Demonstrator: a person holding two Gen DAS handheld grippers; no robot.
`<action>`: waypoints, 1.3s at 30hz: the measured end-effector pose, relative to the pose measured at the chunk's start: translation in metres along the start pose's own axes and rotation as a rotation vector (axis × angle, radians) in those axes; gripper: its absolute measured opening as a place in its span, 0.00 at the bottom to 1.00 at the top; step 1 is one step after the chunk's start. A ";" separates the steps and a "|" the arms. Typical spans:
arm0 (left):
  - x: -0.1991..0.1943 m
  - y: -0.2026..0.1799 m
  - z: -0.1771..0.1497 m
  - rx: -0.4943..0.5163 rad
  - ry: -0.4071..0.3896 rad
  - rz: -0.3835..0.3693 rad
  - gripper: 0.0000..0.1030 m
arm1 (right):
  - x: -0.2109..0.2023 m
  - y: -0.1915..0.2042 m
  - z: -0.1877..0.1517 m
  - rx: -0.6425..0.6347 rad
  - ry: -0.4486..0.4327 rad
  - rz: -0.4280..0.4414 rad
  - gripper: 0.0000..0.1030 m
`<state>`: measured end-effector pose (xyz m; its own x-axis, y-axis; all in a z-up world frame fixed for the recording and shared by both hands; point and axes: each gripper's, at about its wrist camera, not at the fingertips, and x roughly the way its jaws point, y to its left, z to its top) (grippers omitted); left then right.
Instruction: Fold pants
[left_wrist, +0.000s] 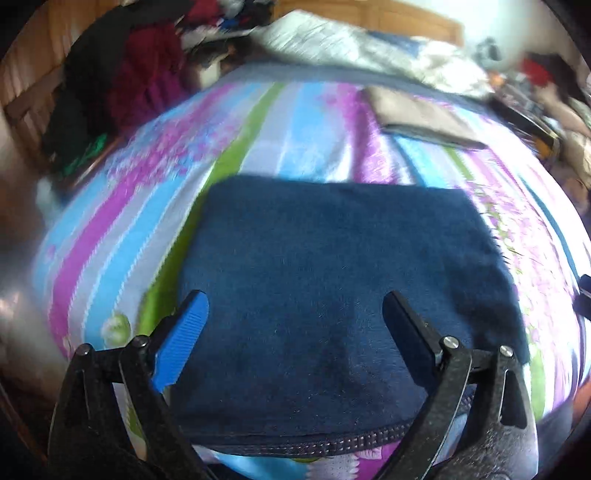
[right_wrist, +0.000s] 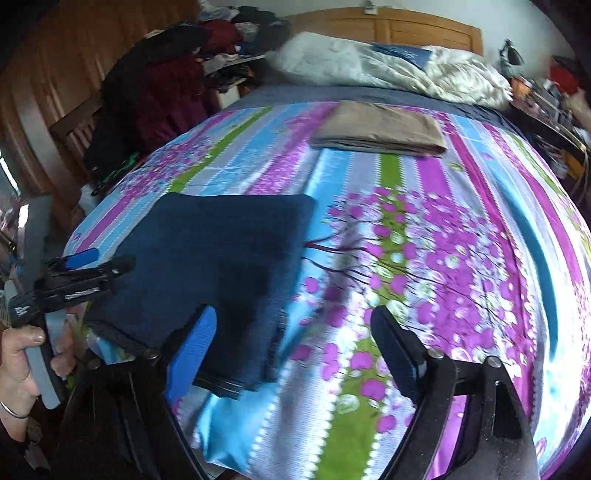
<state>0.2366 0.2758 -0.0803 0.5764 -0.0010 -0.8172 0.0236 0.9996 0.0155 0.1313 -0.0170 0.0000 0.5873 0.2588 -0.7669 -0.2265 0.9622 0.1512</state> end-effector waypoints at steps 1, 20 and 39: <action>0.010 0.003 0.000 -0.021 0.030 0.037 0.96 | 0.007 0.017 0.001 -0.009 -0.002 0.002 0.92; 0.057 0.028 -0.024 -0.171 0.227 0.117 1.00 | 0.125 0.048 -0.022 0.185 0.326 -0.142 1.00; 0.059 0.033 -0.029 -0.173 0.149 0.077 1.00 | 0.081 0.094 0.030 0.108 0.263 -0.134 0.97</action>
<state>0.2476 0.3095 -0.1452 0.4435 0.0669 -0.8938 -0.1636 0.9865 -0.0073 0.1808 0.0965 -0.0293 0.3821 0.1120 -0.9173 -0.0682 0.9933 0.0928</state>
